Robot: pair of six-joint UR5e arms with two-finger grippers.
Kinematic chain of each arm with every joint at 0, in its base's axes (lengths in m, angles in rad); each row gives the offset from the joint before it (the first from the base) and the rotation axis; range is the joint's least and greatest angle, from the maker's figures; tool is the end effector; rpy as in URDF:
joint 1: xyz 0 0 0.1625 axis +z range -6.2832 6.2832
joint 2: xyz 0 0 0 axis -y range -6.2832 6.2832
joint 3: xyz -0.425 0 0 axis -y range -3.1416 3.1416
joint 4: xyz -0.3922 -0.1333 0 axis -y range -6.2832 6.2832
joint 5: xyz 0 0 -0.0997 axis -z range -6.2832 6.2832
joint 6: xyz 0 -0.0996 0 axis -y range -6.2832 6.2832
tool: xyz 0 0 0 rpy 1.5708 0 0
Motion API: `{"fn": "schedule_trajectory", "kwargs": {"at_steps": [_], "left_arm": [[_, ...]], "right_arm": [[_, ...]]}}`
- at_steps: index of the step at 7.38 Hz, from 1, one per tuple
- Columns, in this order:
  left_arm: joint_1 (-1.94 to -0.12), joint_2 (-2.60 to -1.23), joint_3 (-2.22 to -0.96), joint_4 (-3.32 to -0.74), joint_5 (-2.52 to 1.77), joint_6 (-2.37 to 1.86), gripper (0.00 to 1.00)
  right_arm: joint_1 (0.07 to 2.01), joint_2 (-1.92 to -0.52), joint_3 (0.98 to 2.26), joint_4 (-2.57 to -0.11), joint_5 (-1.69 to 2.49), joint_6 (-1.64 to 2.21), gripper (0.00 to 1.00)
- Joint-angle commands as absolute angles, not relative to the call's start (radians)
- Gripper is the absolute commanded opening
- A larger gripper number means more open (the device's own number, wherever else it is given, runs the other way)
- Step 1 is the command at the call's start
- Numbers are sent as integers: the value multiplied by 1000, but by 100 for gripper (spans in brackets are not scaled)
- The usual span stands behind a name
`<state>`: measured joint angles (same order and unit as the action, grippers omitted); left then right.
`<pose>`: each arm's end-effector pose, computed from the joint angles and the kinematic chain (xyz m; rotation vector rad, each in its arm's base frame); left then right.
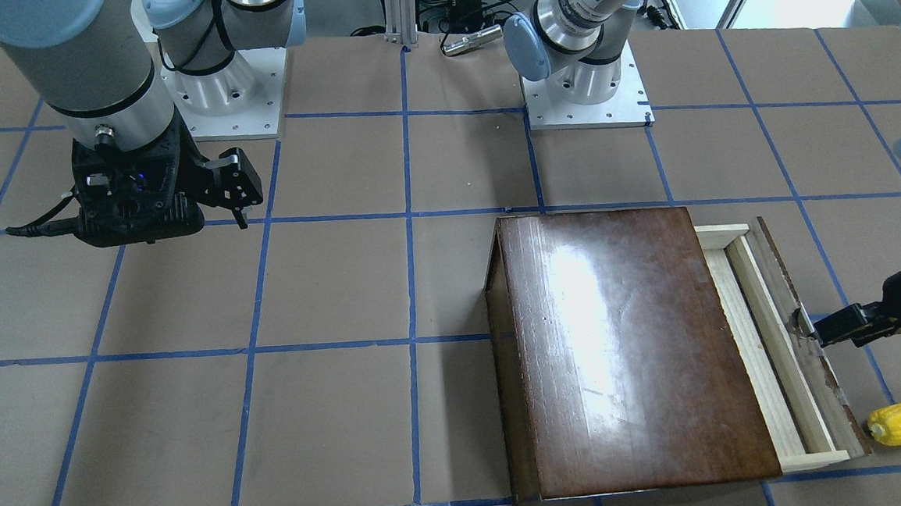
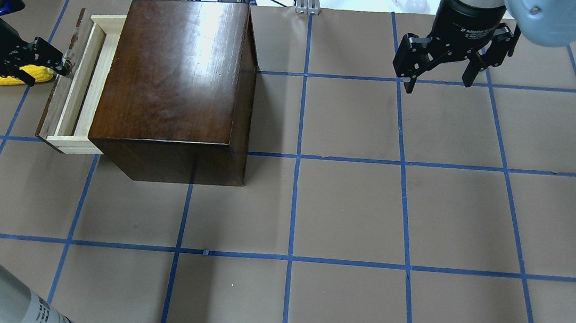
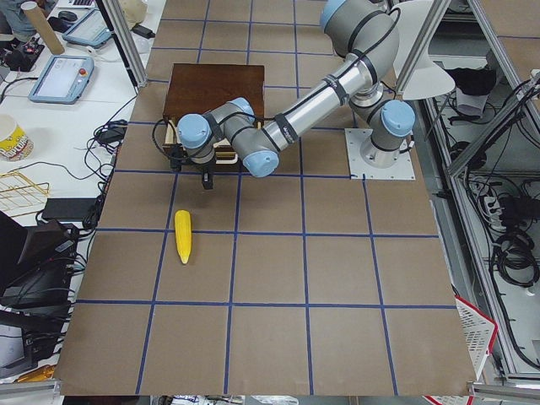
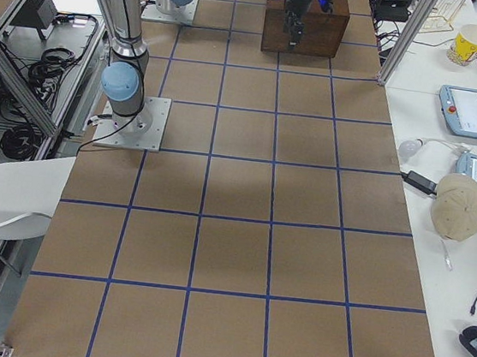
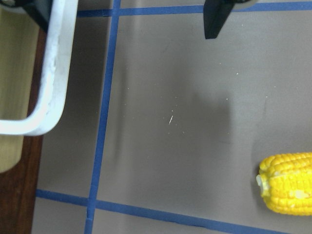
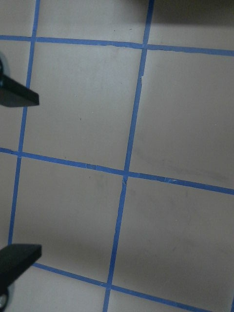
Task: Open drawer and put corn inside
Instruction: 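Release the handle and move the left gripper over the yellow corn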
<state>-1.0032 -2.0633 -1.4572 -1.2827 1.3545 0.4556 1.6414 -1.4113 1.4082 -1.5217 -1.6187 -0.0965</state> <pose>0.2221 -0.6361 0.2860 0.1771 -2.9032 0.0394 0.1673 -0.5443 0.4794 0.2599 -3.0825 -0.0721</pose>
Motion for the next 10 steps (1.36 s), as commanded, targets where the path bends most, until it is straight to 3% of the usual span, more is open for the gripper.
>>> {"fn": "schedule_trajectory", "kwargs": {"at_steps": [1,4,8,10], "left_arm": [[-1002,-2060,-1456,-1284,1355,456,100],[-1002,-2056,-1454,-1282,1355,456,100],[-1008,-2020,-1321,-1465,1365,454,100],[-1003,-2005,-1315,-1453,1434,523,100]], "right_arm": [[1641,-1411,1408,-1522,-1618,-97,100],[1641,-1411,1408,-1522,-1618,-97,100],[1641,-1411,1408,-1522,-1618,-97,100],[1641,-1411,1408,-1523,-1618,-97,100]]}}
